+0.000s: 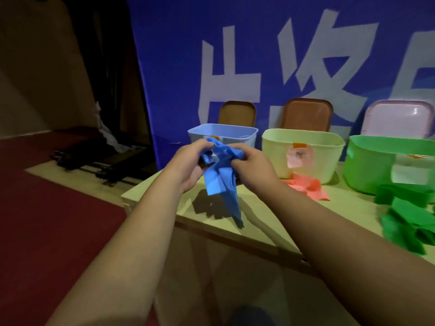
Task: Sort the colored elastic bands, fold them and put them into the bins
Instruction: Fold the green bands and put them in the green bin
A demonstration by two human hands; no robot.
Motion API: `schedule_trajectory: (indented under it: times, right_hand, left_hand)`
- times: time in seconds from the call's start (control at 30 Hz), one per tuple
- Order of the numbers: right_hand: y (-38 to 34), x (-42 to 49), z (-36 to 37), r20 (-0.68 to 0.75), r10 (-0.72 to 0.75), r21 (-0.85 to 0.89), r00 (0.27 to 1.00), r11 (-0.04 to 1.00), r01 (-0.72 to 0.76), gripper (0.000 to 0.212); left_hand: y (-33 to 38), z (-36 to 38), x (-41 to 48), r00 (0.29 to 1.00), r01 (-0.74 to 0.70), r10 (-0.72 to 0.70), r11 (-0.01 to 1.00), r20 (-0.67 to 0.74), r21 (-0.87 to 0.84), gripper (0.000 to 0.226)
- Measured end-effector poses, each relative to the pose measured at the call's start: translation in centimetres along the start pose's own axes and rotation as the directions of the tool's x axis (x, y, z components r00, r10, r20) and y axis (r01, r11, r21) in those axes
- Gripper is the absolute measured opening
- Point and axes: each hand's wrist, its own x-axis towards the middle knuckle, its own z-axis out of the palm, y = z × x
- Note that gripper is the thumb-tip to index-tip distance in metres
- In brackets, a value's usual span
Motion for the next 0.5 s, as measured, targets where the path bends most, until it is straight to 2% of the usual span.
schedule_trajectory:
  times: [0.13, 0.23, 0.3, 0.4, 0.43, 0.5]
  right_hand:
    - [0.5, 2.2, 3.3, -0.042, 0.071, 0.053, 0.997, 0.996, -0.068, 0.04]
    - [0.9, 4.0, 5.4, -0.048, 0.106, 0.105, 0.993, 0.989, -0.1, 0.037]
    - [1.2, 5.0, 6.5, -0.047, 0.138, 0.171, 0.989, 0.977, -0.129, 0.04]
    - [1.9, 5.5, 7.1, 0.032, 0.19, 0.27, 0.981, 0.944, -0.191, 0.05]
    - [2.6, 5.3, 7.0, 0.07, 0.192, 0.205, 0.979, 0.957, -0.203, 0.053]
    - [4.5, 4.5, 6.8, 0.134, 0.153, -0.1, 0.979, 0.985, -0.14, 0.058]
  left_hand:
    - [-0.9, -3.8, 1.1, 0.999, -0.021, 0.02, 0.999, 0.025, 0.035, 0.045]
    - [-1.8, -5.5, 2.2, 0.995, -0.066, 0.072, 0.995, -0.073, 0.077, 0.038]
    - [-2.1, -6.2, 3.0, 0.983, -0.105, 0.136, 0.968, -0.123, 0.226, 0.028]
    - [-3.2, -6.7, 3.4, 0.964, -0.146, 0.237, 0.851, -0.12, 0.505, 0.028]
    - [-4.0, -7.1, 3.6, 0.965, -0.145, 0.242, 0.806, -0.097, 0.574, 0.031]
    - [-6.2, -8.0, 4.2, 0.977, -0.109, 0.211, 0.64, -0.038, 0.761, 0.039]
